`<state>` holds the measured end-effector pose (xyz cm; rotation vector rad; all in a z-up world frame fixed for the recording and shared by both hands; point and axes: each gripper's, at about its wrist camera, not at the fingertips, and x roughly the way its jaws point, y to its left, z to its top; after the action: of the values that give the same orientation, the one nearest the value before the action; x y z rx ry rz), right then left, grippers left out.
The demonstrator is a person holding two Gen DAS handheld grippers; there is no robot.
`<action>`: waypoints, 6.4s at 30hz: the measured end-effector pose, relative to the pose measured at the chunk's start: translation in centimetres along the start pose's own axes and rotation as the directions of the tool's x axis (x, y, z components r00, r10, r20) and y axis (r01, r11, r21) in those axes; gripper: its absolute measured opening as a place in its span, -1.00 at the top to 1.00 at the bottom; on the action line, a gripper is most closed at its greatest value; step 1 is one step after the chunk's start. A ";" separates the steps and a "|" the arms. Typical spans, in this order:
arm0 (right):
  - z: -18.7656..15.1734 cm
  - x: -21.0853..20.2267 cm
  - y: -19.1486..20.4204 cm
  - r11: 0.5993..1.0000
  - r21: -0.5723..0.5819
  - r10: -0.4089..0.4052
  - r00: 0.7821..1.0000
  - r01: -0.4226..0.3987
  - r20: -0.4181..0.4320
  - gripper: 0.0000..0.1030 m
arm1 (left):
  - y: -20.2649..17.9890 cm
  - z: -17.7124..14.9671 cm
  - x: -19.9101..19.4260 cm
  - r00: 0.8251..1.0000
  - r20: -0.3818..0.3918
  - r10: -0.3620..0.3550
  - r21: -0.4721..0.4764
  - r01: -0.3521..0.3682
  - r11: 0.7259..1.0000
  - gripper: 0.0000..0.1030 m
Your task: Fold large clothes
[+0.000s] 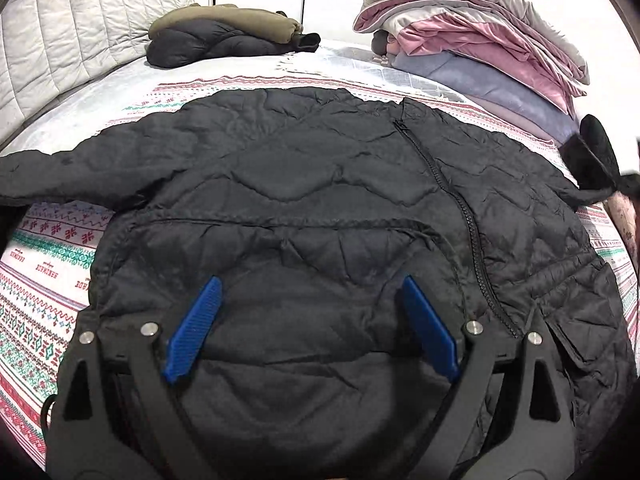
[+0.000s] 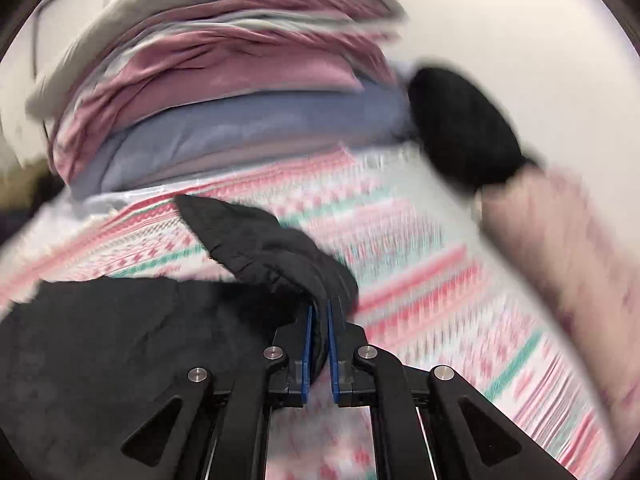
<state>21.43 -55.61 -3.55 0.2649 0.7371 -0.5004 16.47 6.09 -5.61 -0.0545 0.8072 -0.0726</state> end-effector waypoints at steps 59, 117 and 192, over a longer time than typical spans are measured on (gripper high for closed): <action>-25.9 -13.3 1.3 0.848 -0.139 0.400 0.790 -0.512 -0.464 0.72 | 13.7 -2.8 -3.7 0.931 -0.356 -0.084 -0.101 0.051 0.994 0.60; -18.5 -9.8 19.9 0.871 0.022 0.479 0.836 -0.492 -0.269 -0.41 | 10.1 21.7 -10.9 0.913 0.406 -0.034 -0.299 0.168 0.939 0.92; -13.5 -4.1 -6.7 0.844 0.518 0.219 0.970 -0.136 -0.102 -0.44 | 6.9 3.6 1.8 0.945 -0.032 -0.325 -0.363 0.292 0.885 -0.89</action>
<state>7.60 -54.52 -10.75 0.8729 0.7145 -0.4932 20.57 12.90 -4.97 -0.5275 0.8914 -0.2334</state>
